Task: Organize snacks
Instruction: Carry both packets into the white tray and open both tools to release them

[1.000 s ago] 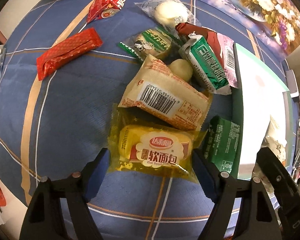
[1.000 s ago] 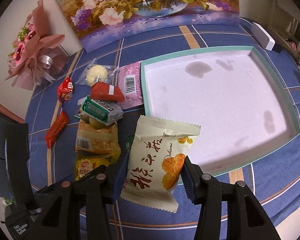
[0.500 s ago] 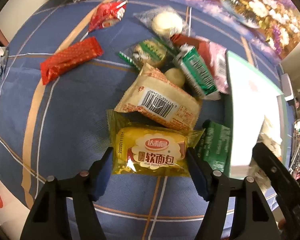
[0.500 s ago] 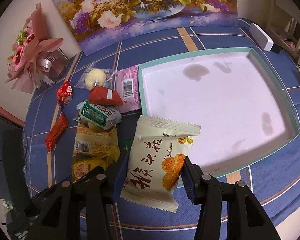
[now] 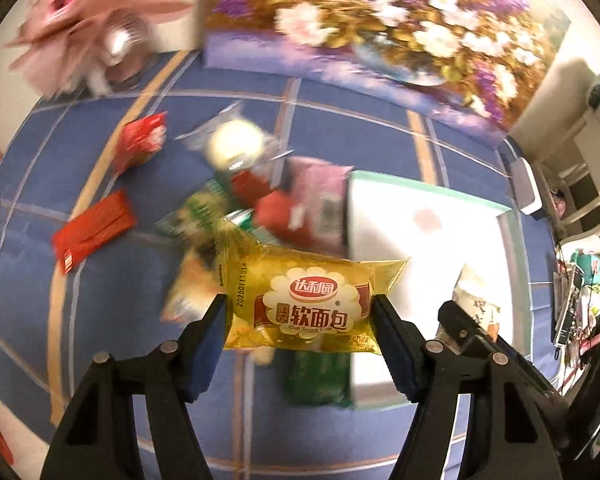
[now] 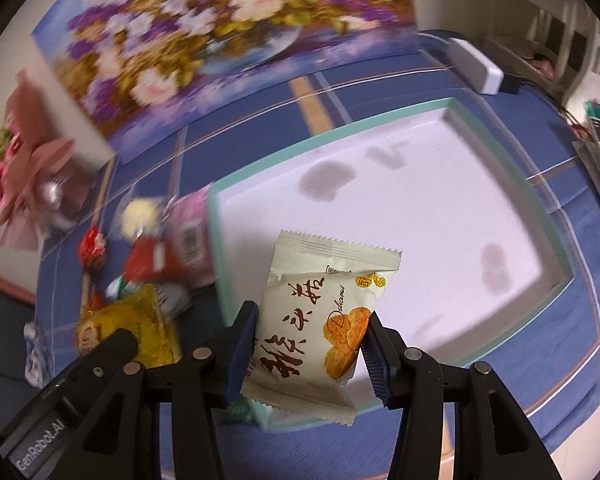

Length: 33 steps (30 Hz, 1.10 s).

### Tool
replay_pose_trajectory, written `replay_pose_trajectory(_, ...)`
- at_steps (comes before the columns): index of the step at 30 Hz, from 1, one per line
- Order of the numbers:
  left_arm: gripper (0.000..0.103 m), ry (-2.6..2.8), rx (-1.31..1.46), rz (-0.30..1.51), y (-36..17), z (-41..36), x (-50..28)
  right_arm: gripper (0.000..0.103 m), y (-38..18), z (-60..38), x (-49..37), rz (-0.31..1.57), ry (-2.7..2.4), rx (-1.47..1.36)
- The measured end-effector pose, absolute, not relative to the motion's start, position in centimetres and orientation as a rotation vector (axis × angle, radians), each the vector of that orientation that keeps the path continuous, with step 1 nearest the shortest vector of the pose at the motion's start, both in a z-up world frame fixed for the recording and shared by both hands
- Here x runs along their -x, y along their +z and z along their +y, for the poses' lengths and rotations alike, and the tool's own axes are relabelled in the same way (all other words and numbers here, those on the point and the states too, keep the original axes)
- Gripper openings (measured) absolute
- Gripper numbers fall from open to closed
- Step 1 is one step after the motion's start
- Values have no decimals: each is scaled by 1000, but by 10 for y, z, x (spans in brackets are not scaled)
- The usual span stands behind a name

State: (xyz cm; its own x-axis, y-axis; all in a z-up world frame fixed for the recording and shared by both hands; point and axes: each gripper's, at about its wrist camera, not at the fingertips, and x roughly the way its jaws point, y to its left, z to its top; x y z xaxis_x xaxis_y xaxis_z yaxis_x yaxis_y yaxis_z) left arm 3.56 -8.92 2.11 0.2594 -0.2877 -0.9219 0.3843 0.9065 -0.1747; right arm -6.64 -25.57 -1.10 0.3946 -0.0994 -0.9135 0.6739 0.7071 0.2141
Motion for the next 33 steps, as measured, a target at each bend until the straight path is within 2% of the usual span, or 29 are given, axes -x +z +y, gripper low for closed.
replay_pose_trajectory(17, 72, -570, -189, 1246, -22, -200, -71, 53, -39, -351, 20, 1124, -723, -578)
replay_pose_trajectory(31, 73, -572, -232, 1270, -44, -226, -82, 54, -63, -377, 7, 1169, -703, -576)
replay_pose_trajectory(33, 75, -567, -229, 1276, -43, -225, -82, 56, -60, -376, 9, 1168, -694, -574)
